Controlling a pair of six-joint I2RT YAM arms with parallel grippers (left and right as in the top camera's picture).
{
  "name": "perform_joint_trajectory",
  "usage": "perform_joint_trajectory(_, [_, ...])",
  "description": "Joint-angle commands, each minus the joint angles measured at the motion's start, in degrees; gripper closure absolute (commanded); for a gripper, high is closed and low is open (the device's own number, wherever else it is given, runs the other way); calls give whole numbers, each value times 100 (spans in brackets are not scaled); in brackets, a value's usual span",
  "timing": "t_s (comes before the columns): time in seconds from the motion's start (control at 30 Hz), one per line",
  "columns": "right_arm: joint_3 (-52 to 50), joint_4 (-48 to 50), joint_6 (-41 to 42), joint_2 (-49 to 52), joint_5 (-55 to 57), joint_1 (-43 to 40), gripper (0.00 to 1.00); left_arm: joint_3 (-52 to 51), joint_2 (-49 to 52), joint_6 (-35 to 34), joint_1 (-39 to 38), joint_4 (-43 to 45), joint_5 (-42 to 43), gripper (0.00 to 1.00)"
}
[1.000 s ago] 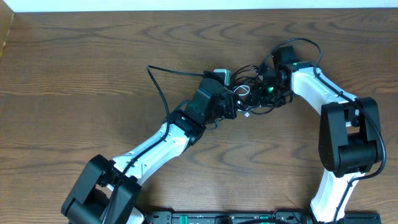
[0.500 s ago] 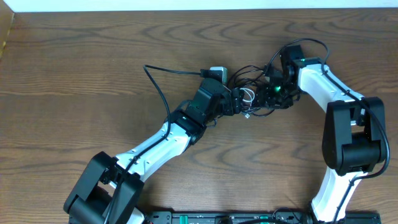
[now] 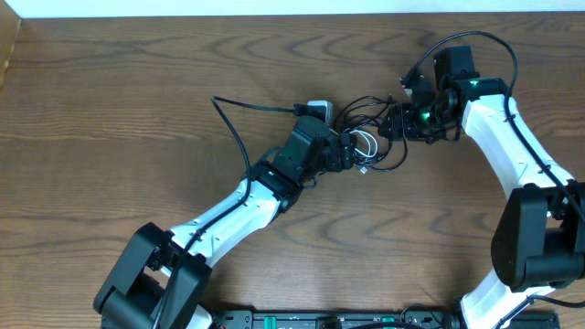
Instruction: Untangle cables
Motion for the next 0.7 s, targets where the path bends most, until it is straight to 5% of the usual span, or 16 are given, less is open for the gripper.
perform_joint_trajectory(0.0, [39,94,201,20,-22,87,41,-9,92,55,-22,-179,-116,21])
perform_joint_trajectory(0.2, [39,157,212,20,24,90,42,-9,186,52,-162,-295,-118,21])
perform_joint_trajectory(0.67, [39,155,291,20,304,92,41,9,750,-96,-234,960,-140,19])
